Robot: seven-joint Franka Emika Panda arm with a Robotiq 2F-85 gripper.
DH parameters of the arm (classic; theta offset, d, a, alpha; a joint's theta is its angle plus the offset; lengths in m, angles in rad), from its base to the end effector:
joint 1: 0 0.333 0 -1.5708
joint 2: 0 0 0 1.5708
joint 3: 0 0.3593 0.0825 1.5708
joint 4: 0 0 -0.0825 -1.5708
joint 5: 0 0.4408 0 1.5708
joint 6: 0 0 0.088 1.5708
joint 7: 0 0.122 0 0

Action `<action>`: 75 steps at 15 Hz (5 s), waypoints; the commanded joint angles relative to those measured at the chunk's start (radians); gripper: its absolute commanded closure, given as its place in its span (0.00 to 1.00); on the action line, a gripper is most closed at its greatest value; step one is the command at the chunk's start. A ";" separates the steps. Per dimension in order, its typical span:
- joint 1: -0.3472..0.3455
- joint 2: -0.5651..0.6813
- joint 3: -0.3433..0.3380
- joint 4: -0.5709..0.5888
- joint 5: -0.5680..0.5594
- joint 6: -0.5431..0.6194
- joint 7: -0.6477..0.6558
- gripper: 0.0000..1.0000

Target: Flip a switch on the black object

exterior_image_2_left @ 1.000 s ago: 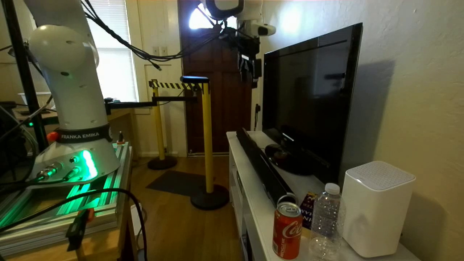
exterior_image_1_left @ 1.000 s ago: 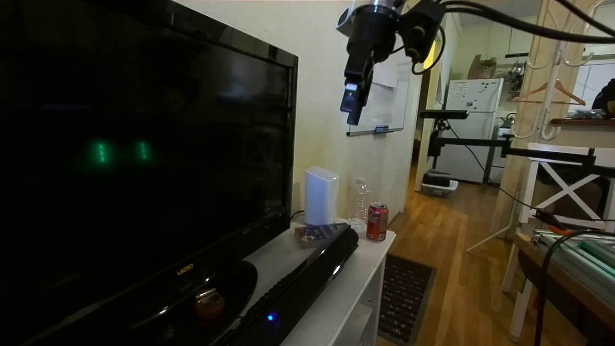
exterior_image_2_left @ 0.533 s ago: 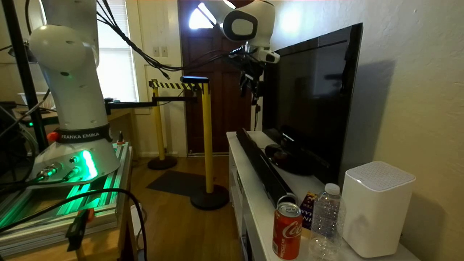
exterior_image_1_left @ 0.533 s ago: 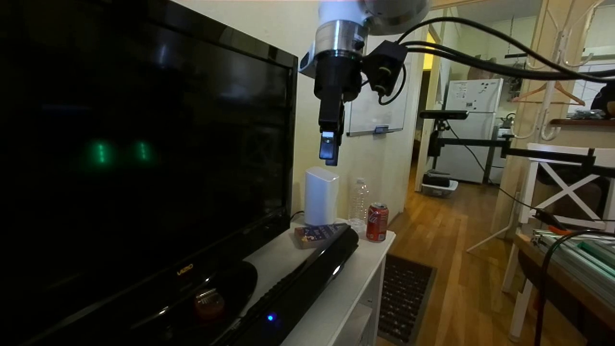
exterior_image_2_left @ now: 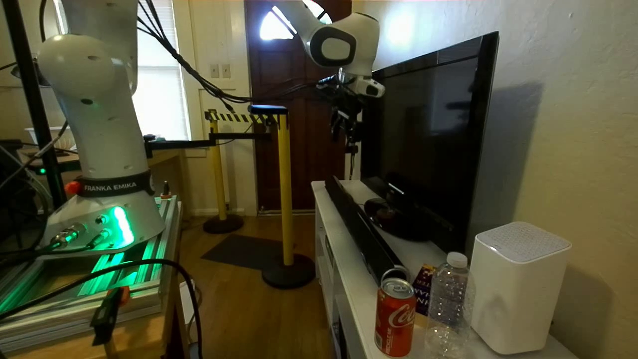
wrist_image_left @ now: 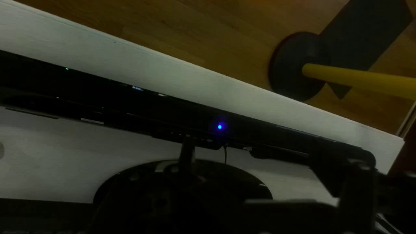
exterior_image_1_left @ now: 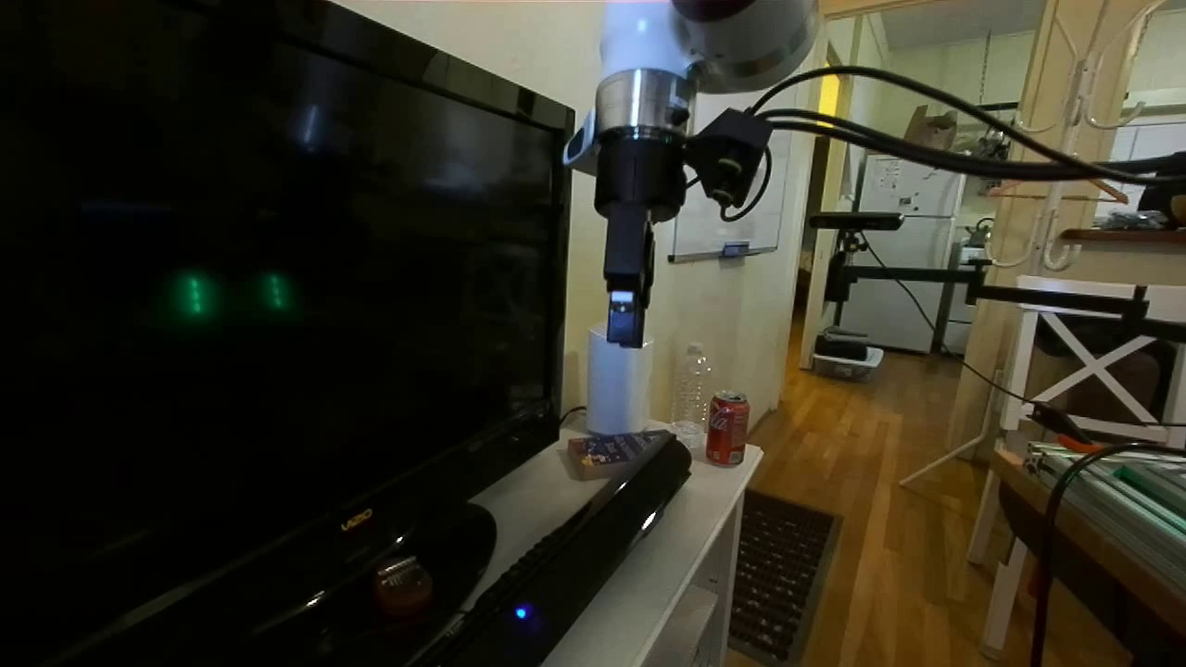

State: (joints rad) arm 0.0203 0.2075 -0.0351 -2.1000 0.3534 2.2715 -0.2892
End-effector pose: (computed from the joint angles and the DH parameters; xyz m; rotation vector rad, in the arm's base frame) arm 0.6219 0.0037 0.3091 -2.8805 -0.0591 -0.0070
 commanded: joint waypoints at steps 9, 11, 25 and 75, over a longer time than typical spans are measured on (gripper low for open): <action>0.011 0.345 0.036 0.254 -0.230 0.098 0.236 0.97; 0.006 0.379 0.043 0.283 -0.224 0.112 0.255 1.00; -0.013 0.440 0.049 0.281 -0.200 0.250 0.337 1.00; -0.014 0.624 0.085 0.424 -0.181 0.257 0.390 1.00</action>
State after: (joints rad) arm 0.0152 0.8076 0.0362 -1.7100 0.1636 2.5597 0.0957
